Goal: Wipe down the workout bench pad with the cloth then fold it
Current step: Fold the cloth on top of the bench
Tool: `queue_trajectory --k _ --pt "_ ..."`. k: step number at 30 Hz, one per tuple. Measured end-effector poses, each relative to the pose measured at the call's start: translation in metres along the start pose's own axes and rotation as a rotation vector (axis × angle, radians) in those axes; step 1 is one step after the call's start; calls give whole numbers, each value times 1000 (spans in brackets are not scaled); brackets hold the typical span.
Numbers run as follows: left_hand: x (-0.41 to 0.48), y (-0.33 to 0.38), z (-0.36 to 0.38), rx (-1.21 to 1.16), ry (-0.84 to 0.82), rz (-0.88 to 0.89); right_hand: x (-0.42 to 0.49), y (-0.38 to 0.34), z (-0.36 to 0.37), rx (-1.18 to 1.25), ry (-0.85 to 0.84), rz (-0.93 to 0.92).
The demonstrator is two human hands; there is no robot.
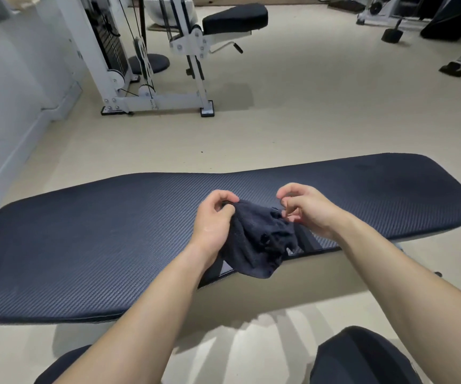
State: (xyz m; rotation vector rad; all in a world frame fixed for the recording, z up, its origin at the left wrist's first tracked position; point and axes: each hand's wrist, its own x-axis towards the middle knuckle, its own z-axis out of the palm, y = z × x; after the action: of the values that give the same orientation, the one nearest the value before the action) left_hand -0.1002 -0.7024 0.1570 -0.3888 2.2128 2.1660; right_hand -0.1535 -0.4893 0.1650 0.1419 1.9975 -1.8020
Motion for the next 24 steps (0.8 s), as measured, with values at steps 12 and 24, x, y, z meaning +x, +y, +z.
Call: queue_trajectory --k 12,24 --pt "10 58 -1 10 -476 163 -10 -35 21 -338 -321 -257" --pt "22 69 -50 385 -351 208 -15 -84 20 -440 -330 -301"
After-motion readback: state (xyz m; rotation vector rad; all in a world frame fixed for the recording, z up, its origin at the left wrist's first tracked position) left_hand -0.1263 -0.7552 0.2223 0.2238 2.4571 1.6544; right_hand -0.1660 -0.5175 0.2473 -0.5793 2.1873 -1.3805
